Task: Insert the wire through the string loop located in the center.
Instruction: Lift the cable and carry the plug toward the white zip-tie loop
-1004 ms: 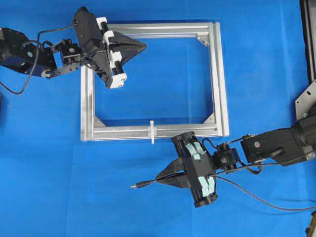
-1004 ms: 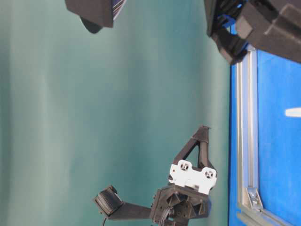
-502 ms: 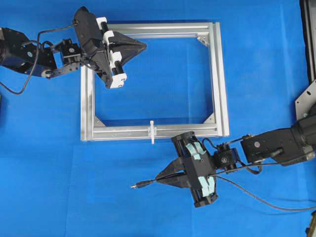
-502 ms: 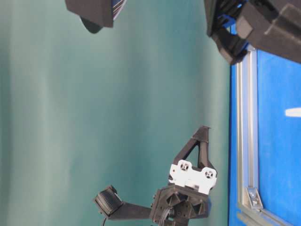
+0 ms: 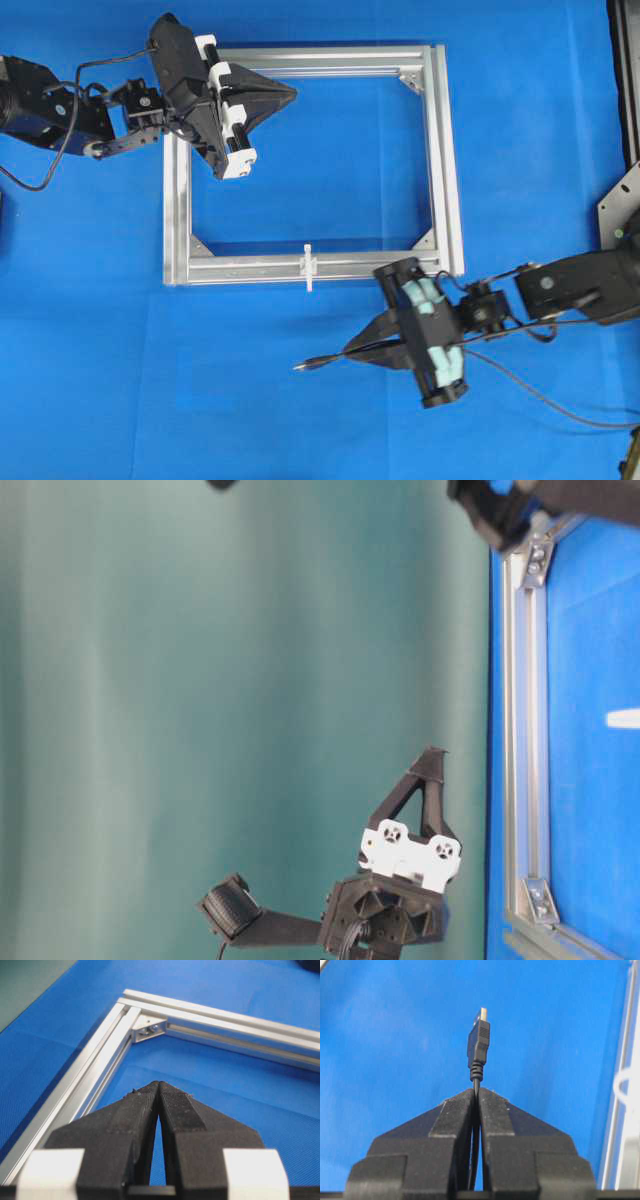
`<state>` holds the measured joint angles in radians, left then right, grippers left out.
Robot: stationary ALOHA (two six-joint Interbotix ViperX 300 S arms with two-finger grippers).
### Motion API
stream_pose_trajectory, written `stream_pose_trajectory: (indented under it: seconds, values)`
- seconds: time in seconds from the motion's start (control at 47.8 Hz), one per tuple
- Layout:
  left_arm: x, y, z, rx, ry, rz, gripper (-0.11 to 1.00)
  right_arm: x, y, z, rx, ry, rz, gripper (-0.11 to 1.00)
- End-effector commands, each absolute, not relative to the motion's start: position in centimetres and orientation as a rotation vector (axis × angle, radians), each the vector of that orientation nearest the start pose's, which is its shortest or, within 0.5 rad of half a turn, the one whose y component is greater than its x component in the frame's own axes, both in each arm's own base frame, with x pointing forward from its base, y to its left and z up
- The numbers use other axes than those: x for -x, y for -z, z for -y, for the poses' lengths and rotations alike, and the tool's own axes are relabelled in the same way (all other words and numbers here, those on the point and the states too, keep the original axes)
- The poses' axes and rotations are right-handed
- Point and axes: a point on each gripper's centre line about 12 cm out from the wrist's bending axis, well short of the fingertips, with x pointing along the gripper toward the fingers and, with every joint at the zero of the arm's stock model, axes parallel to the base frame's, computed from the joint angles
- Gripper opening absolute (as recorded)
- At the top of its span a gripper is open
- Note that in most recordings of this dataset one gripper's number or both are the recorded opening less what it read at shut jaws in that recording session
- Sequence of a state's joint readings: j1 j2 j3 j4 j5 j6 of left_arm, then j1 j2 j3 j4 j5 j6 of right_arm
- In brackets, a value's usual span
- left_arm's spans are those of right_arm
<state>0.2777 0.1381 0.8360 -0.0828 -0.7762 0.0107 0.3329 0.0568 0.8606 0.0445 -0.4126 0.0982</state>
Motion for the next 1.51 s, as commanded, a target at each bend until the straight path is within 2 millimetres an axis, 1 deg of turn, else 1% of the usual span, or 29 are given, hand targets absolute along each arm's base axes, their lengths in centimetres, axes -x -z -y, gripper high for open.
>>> stream_pose_trajectory:
  seconds: [0.0,0.146,0.314,0.481,0.606,0.92,1.15,1.38,1.485]
  values:
    - [-37.0,-15.9,-11.2,0.063,-0.336,-0.147,0.0,-33.6,-13.9,-11.5,-0.053,-0.278,-0.488,-0.03]
    - [-37.1,-15.9,-11.3,0.062,-0.337,-0.146,0.0,-32.1,-13.6,-11.0,-0.051,-0.277,-0.502,-0.03]
    - [-37.0,-15.8,-11.2,0.064,-0.338,-0.148,0.0,-31.4,-13.6,-10.8,-0.053,-0.276,-0.496,-0.03]
    - [-37.0,-15.9,-11.2,0.063,-0.335,-0.149,0.0,-31.4,-13.7,-10.7,-0.052,-0.277,-0.488,-0.03]
    - [-37.0,-15.8,-11.1,0.063,-0.334,-0.149,0.0,-31.6,-13.8,-10.2,-0.056,-0.26,-0.484,-0.03]
    - [-37.1,-15.8,-10.7,0.063,-0.323,-0.149,0.0,-32.4,-13.8,-7.0,-0.066,-0.167,-0.474,-0.03]
    - [-37.2,-15.8,-10.7,0.062,-0.32,-0.149,0.0,-32.3,-13.9,-5.0,-0.06,-0.115,-0.461,-0.03]
    - [-37.2,-15.8,-10.7,0.062,-0.32,-0.149,0.0,-32.1,-14.0,-3.9,-0.068,-0.083,-0.446,-0.03]
    - [-37.2,-15.8,-10.7,0.061,-0.32,-0.149,0.0,-32.1,-14.0,-3.8,-0.069,-0.082,-0.445,-0.03]
